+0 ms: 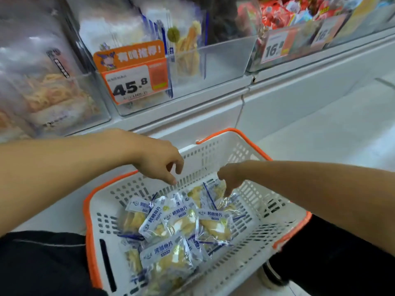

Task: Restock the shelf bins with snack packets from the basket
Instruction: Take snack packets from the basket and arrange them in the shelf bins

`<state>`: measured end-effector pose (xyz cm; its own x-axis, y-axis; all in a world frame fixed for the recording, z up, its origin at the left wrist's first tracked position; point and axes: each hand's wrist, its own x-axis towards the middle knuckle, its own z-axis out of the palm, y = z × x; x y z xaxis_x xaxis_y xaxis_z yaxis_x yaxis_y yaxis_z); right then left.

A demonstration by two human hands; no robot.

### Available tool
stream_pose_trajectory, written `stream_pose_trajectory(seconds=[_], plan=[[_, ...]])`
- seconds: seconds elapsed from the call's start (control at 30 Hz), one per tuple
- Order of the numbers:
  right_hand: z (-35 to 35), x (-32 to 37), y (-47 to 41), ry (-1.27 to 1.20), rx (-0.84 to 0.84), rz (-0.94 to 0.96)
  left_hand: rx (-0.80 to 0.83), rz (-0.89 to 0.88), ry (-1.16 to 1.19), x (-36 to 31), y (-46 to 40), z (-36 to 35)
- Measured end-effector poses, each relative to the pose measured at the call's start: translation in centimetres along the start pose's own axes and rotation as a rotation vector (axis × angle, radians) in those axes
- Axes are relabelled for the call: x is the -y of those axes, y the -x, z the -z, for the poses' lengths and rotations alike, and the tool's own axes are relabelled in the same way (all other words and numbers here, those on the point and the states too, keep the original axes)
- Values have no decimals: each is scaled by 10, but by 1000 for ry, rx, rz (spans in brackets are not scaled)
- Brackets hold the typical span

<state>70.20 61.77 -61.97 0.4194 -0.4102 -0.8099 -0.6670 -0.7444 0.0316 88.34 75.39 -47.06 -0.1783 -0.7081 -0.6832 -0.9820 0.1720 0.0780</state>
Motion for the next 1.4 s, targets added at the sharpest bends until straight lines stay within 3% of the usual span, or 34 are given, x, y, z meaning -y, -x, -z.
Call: stream_pose_trajectory(seconds=[0.17,0.33,0.5,0.6,0.7,0.83,0.97,1.07,1.13,1.2,1.3,1.4], plan=[[-97,16,-36,-133,-59,87,6,22,-8,6,-4,4],[-124,49,-48,-172,-177,48,10,43,-6,16,2,2],[-60,42,-23,-198,96,281,-42,65,27,14,5,5],[28,33,37,-241,36,447,-181,71,192,11,7,11],[115,28,114,-305,-169,558,-356,-25,620,8,13,25],[190,1,202,-330,-467,468,-745,-119,949,-1,27,53],[212,-33,240,-641,-643,521,-1138,-184,1196,-12,44,73],[223,-29,251,-724,-724,558,-1358,-124,1199,-14,58,82],[238,-20,259,-685,-974,570,-1561,-10,1160,-8,71,86],[254,-15,266,-427,-1213,485,-1724,167,897,5,83,86],[267,-10,255,-11,-1219,321,-1676,310,446,23,91,78],[268,-3,224,31,-1121,253,-1575,321,326,33,87,70]])
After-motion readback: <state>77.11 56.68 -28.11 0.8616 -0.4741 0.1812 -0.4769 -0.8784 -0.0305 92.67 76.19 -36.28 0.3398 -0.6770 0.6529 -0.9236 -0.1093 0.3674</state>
